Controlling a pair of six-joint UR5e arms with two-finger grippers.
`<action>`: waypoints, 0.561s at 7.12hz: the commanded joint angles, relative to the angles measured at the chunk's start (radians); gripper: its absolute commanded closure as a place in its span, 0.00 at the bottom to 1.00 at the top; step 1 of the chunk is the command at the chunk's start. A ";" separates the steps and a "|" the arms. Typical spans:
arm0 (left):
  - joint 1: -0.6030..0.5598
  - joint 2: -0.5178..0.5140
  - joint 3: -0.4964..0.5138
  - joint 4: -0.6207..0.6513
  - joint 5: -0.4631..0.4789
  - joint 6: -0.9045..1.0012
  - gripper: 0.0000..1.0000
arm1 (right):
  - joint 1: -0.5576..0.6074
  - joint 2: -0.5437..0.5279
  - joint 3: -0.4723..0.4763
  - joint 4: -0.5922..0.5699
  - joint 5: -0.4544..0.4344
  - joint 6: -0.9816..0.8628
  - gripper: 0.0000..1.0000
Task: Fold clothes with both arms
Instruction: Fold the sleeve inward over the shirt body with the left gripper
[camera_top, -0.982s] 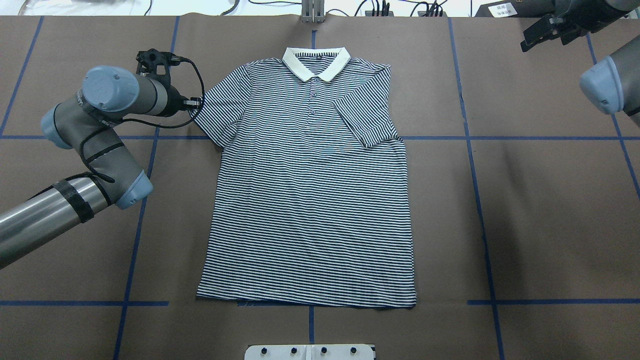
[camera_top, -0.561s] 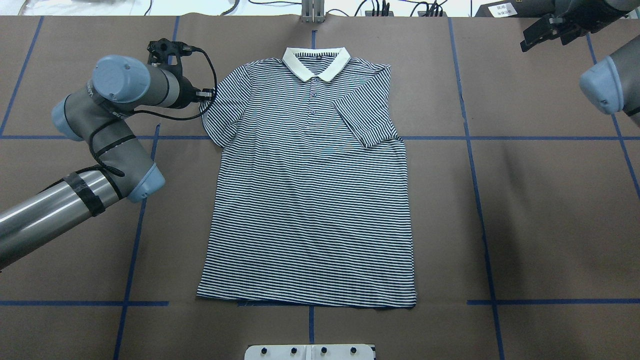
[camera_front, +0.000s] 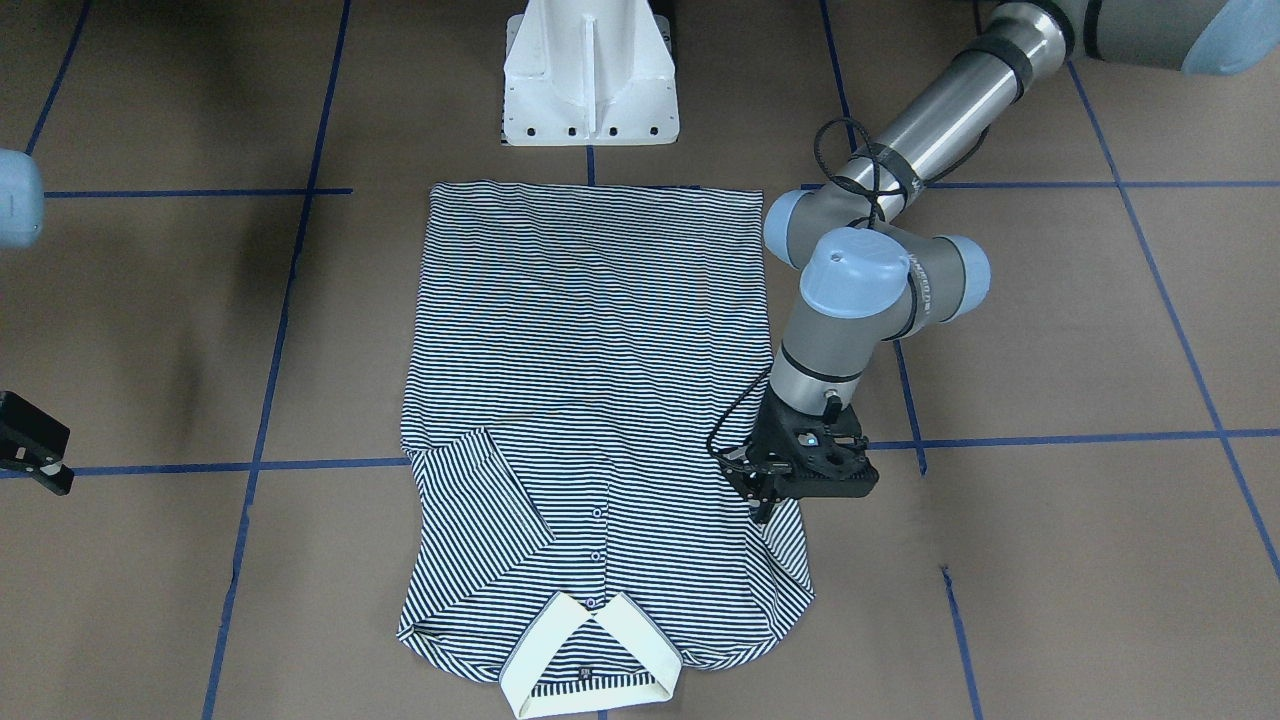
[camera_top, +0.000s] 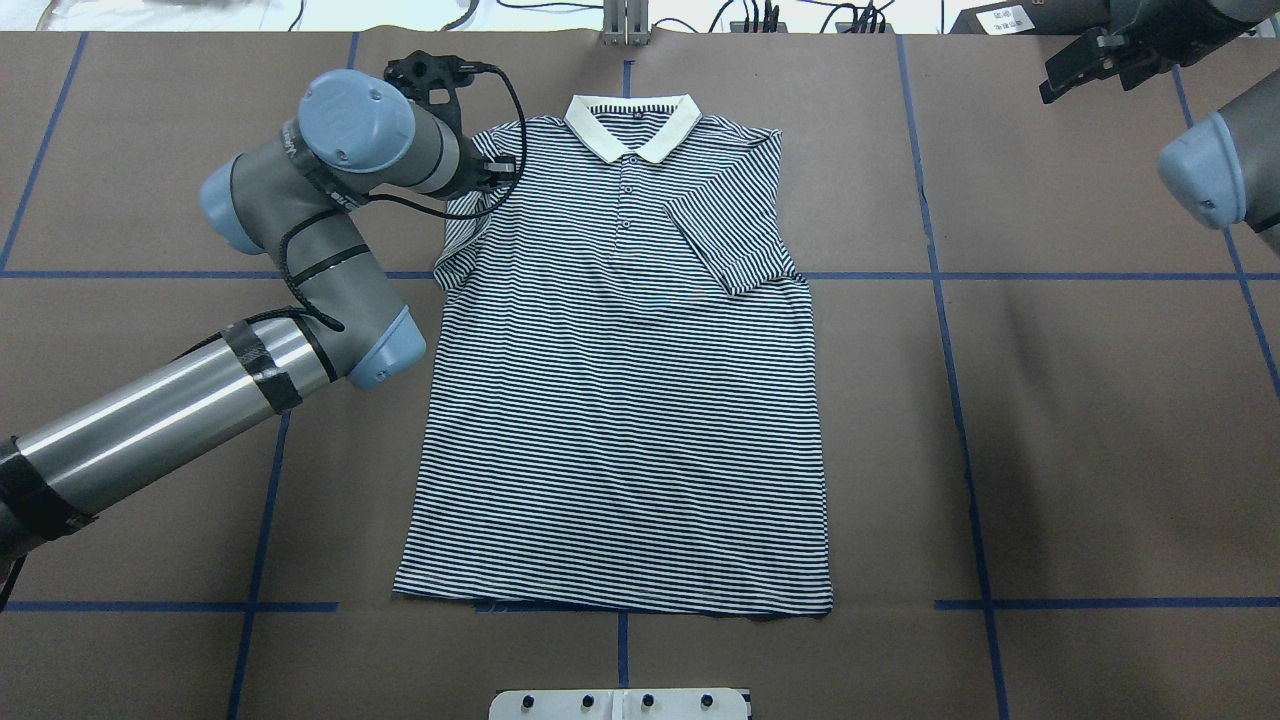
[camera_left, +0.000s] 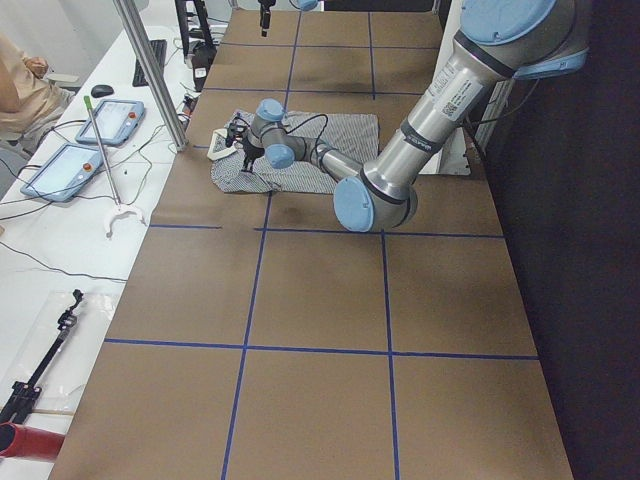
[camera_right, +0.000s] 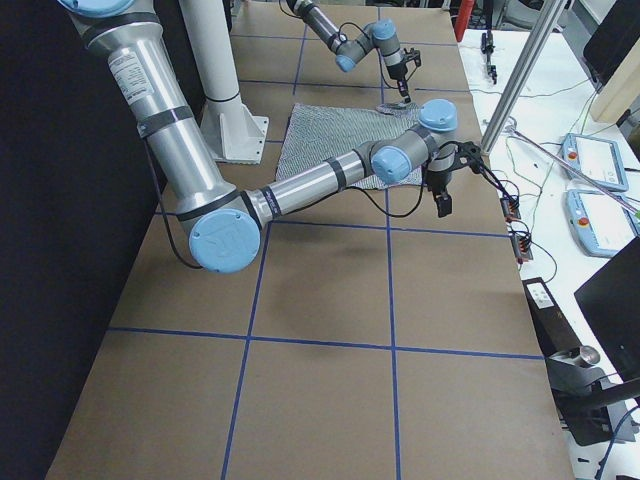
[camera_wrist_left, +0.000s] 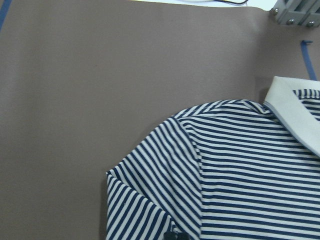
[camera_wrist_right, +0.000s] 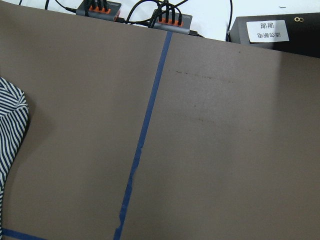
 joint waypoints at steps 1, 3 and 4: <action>0.037 -0.049 0.029 0.018 0.001 -0.023 1.00 | 0.000 0.003 0.000 -0.001 0.000 0.002 0.00; 0.066 -0.120 0.118 0.013 0.024 -0.052 0.92 | 0.000 0.003 0.002 -0.001 0.000 0.005 0.00; 0.067 -0.115 0.113 0.002 0.022 0.027 0.01 | 0.000 0.003 0.002 0.000 0.000 0.005 0.00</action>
